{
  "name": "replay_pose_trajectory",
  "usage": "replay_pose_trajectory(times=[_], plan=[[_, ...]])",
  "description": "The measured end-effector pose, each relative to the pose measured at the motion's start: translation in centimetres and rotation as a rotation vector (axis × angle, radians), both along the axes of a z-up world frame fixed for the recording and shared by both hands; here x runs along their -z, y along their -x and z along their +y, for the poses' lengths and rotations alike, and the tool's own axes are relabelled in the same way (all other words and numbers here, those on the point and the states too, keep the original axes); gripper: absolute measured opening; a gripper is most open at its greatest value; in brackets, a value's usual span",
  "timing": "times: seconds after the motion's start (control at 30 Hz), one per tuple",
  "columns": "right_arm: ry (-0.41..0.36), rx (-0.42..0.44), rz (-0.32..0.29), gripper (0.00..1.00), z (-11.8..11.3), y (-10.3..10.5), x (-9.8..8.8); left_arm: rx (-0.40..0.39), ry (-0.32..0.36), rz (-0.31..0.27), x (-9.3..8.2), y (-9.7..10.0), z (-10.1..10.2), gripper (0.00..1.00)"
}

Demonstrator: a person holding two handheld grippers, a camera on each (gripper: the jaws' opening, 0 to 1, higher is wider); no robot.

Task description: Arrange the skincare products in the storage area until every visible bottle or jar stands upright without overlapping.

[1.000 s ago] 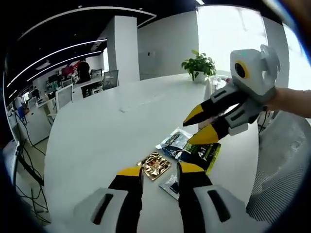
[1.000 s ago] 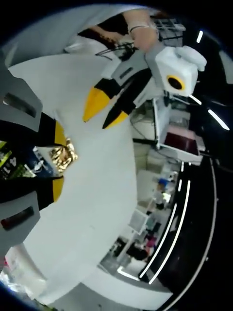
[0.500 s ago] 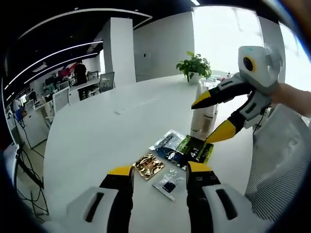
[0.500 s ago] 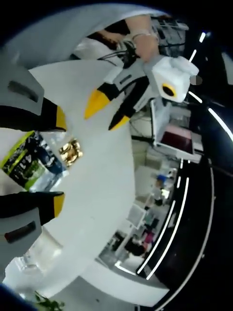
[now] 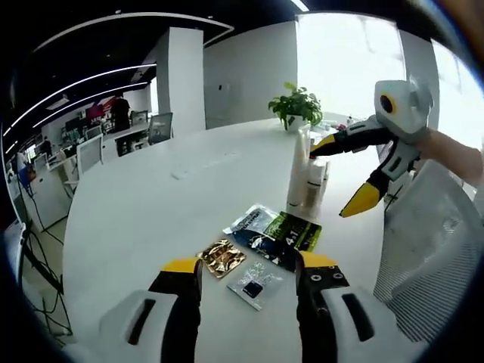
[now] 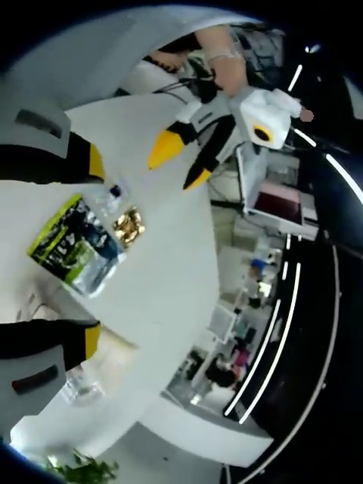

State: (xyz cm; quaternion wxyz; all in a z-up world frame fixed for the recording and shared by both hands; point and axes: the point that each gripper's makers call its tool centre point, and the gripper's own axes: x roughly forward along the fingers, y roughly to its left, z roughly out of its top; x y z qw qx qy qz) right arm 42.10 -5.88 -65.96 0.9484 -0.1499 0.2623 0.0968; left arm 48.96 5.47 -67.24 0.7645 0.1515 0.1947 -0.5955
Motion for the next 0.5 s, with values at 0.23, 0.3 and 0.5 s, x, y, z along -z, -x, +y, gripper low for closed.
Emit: replay_pose_trajectory(times=[0.23,0.3,0.5], plan=[[0.004,0.028,0.007,0.79,-1.1,0.8,0.1,0.006,-0.006,0.013,0.2,0.4,0.2,0.48],[0.012,0.04,0.009,0.8,-1.6,1.0,0.2,0.006,-0.005,0.015,0.2,0.5,0.3,0.48],[0.001,0.099,0.001,0.83,-3.8,1.7,0.0,0.008,-0.012,0.013,0.4,0.9,0.4,0.5]])
